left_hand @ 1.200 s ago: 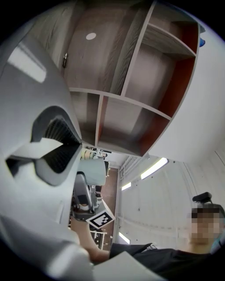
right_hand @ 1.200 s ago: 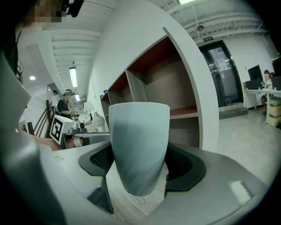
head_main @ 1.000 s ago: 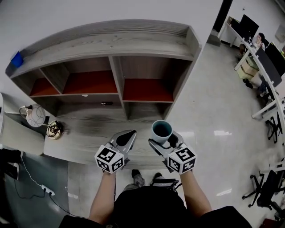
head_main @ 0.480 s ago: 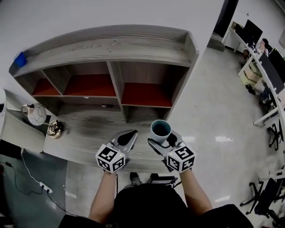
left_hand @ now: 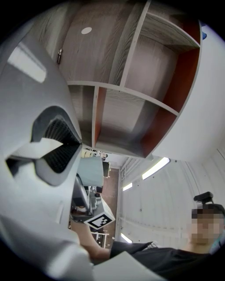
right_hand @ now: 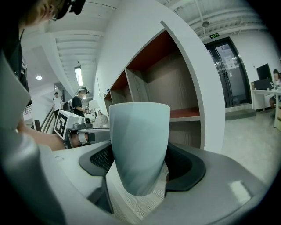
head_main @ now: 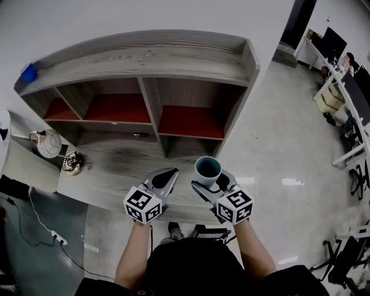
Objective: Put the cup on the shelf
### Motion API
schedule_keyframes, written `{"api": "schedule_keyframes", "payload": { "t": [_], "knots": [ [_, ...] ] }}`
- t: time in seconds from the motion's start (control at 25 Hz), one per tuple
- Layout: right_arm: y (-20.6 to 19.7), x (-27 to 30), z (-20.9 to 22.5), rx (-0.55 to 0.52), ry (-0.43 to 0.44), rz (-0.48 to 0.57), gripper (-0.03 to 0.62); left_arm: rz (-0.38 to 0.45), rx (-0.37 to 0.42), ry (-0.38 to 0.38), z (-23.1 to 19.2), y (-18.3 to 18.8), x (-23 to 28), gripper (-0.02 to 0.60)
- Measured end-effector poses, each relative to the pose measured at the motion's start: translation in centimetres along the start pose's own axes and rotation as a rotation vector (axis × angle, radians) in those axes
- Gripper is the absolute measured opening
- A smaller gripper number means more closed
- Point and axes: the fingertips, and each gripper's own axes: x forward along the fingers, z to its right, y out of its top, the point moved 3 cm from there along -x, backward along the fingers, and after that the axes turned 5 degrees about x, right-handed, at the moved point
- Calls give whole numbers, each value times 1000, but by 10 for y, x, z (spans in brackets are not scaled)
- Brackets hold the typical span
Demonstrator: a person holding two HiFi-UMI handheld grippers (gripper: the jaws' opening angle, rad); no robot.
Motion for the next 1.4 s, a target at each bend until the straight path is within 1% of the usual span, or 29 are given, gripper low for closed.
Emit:
{"api": "schedule_keyframes", "payload": {
  "t": [0.24, 0.4, 0.64, 0.84, 1.08, 1.4],
  "knots": [
    [-2, 6, 10, -6, 16, -20, 365, -11, 11, 26, -2, 2, 2, 0],
    [-5, 21, 18, -21, 22, -29, 365, -4, 22, 48, -11, 5, 6, 0],
    [-10, 51, 35, -52, 6, -21, 365, 9, 44, 83, -28, 3, 17, 0],
    [-23, 88, 51, -71, -26, 9, 365, 9, 39, 114, -43, -20, 27, 0],
    [-46, 134, 74, -106, -54, 20, 365, 7, 20, 153, -66, -53, 44, 0],
    [-62, 174, 101, -136, -90, 54, 365, -7, 9, 180, -86, -86, 60, 0]
  ]
}}
